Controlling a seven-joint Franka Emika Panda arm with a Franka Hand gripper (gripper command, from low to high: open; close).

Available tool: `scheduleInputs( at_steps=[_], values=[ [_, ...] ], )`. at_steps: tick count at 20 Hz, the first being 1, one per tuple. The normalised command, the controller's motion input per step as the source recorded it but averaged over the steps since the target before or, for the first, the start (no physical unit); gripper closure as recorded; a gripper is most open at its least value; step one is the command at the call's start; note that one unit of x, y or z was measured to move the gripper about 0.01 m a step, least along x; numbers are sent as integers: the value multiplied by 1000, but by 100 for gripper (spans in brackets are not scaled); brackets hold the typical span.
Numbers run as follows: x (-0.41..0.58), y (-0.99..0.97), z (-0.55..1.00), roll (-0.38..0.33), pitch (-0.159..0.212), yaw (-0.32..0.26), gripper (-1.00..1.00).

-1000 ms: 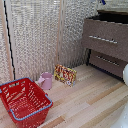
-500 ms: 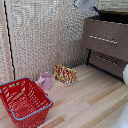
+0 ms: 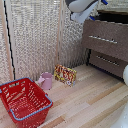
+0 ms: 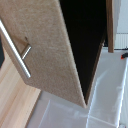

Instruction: Transport the gripper mindfully toward the orange-red bowl and clasp it to elevate with ease. Ensure your robot's arm aligns efficiently with the top drawer's opening. Carefully slide the orange-red bowl into the designated spot with precision. After confirmation, withdraw the gripper gently. Close the drawer smoothly by transitioning the gripper to its handle.

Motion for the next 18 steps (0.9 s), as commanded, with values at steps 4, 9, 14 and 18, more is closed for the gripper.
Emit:
scheduleInputs(
  at_steps=[4, 9, 14, 18],
  values=[
    [0, 197, -528, -301, 56, 144, -100],
    [15, 133, -595, -302, 5, 165, -100],
    [-2, -140, -252, -227, -44, 225, -100],
    [0, -328, -76, -153, -58, 247, -100]
  ],
)
